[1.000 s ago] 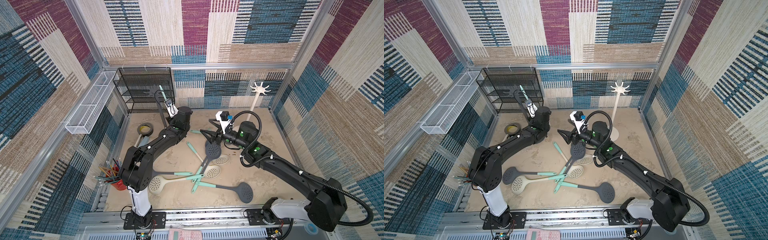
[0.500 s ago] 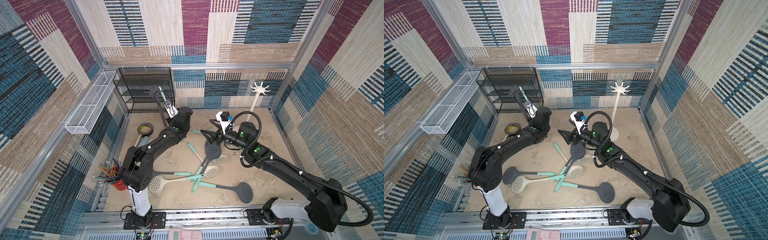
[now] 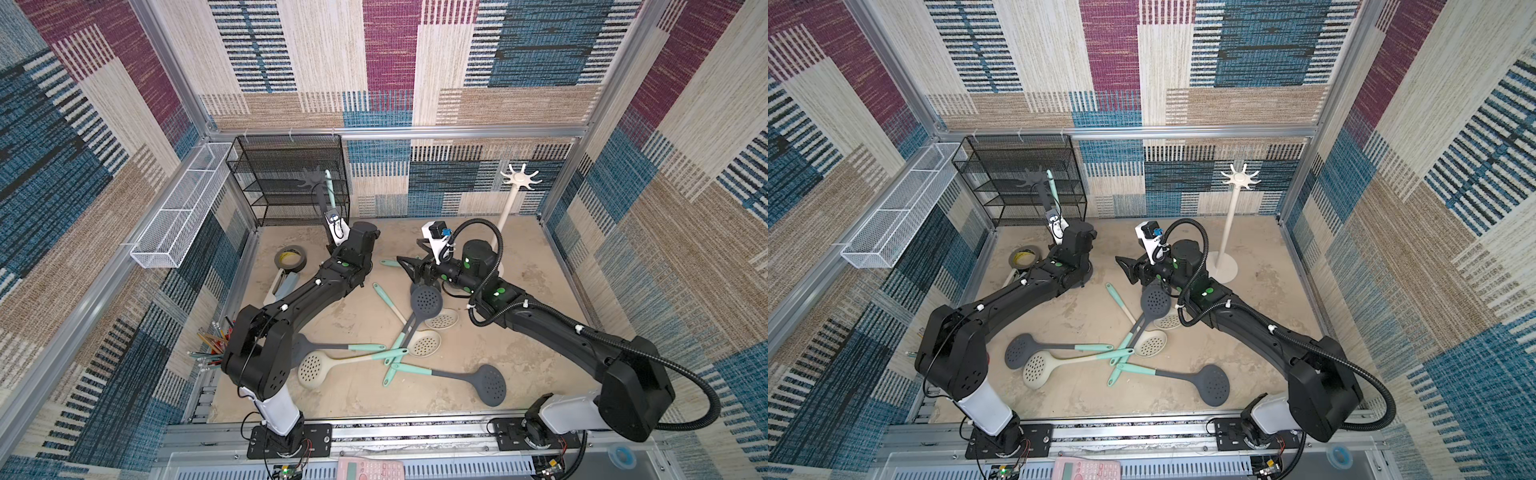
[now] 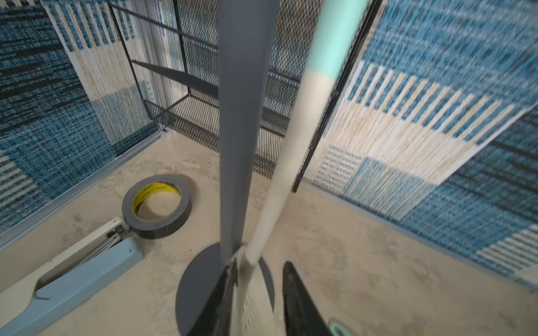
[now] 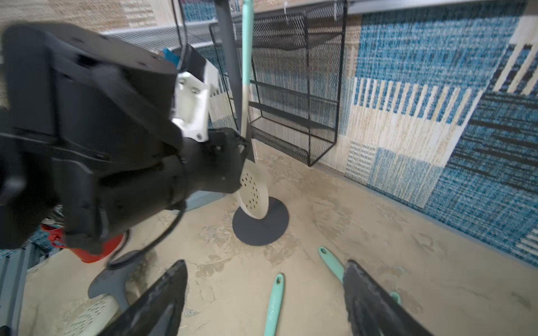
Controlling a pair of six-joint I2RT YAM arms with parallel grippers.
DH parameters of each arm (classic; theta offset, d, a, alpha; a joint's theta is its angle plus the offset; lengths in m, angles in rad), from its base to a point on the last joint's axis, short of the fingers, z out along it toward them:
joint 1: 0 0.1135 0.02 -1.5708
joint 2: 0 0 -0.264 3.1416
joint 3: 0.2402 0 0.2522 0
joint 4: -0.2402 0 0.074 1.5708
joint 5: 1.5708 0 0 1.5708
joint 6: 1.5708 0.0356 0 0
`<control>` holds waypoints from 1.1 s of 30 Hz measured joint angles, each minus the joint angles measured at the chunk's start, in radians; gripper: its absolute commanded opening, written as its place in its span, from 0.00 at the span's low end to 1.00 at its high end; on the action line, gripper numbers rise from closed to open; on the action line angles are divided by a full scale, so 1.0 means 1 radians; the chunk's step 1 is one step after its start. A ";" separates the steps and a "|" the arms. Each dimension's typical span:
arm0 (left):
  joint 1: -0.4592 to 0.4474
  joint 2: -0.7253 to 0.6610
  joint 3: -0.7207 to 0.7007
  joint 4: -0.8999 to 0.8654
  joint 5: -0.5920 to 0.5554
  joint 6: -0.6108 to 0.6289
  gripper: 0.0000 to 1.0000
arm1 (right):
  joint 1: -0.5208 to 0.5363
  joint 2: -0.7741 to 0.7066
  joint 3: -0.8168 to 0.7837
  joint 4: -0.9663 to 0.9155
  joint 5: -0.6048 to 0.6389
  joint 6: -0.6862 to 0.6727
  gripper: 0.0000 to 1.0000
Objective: Hang the skimmer on the kitchen utensil rack
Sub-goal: Hang the skimmer on the rack.
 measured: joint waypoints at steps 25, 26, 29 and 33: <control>0.002 -0.338 -0.293 -0.454 0.584 0.079 0.60 | 0.000 0.157 -0.015 -0.204 0.111 0.011 0.79; 0.002 -0.346 -0.299 -0.463 0.601 0.080 0.60 | 0.000 0.169 -0.001 -0.216 0.111 0.011 0.79; 0.002 -0.372 -0.319 -0.489 0.654 0.096 0.60 | 0.002 0.202 0.034 -0.247 0.115 0.011 0.77; 0.000 -0.386 -0.329 -0.514 0.708 0.117 0.59 | 0.018 0.243 0.067 -0.291 0.124 0.011 0.76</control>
